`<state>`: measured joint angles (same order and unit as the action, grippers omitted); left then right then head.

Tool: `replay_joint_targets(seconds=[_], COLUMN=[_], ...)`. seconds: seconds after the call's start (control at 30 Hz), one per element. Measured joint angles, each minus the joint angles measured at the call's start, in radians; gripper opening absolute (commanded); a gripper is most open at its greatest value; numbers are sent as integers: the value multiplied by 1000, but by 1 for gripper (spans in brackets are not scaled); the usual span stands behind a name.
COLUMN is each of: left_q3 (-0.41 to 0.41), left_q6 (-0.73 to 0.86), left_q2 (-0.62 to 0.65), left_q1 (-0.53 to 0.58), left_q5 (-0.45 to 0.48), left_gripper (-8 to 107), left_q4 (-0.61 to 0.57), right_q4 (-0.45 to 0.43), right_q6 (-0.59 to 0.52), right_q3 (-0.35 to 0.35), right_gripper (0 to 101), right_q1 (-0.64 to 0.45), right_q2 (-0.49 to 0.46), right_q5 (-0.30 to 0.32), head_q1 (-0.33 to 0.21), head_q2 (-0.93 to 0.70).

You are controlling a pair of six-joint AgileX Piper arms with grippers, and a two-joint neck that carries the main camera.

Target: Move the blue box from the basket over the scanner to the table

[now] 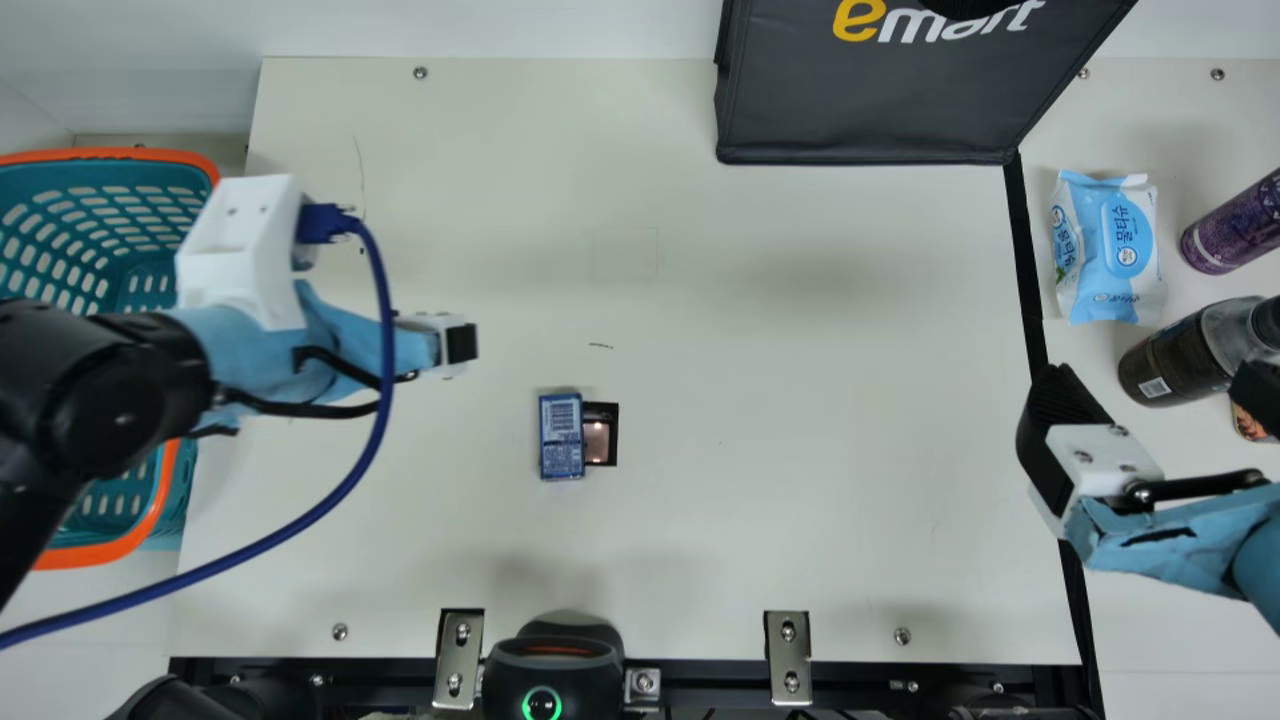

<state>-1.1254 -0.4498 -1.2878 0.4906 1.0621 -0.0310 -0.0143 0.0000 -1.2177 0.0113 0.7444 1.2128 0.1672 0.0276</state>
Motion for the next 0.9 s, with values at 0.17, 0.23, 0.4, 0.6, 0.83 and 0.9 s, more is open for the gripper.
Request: replay_joint_targets(seconds=[0.17, 0.23, 0.4, 0.6, 0.83, 0.9], left_q3=[-22, -32, -56, -71, -80, -80], left_q6=[-83, -114, -188, -247, -285, -289], left_q2=[-72, -101, -167, -243, -331, -354], left_q1=[73, 100, 156, 212, 258, 265], left_q5=[-21, -32, -45, -61, -72, -75], left_gripper=[90, 90, 90, 90, 90, 90], left_q4=[31, 40, 63, 81, 92, 92], right_q4=[0, 0, 0, 0, 0, 0], right_q6=[0, 0, 0, 0, 0, 0], right_q3=[0, 0, 0, 0, 0, 0], right_gripper=[95, 95, 95, 95, 95, 95], right_q1=[0, 0, 0, 0, 0, 0], right_q2=[0, 0, 0, 0, 0, 0], right_q5=[0, 0, 0, 0, 0, 0], head_q1=[2, 2, 2, 2, 2, 2], head_q2=[0, 0, 0, 0, 0, 0])
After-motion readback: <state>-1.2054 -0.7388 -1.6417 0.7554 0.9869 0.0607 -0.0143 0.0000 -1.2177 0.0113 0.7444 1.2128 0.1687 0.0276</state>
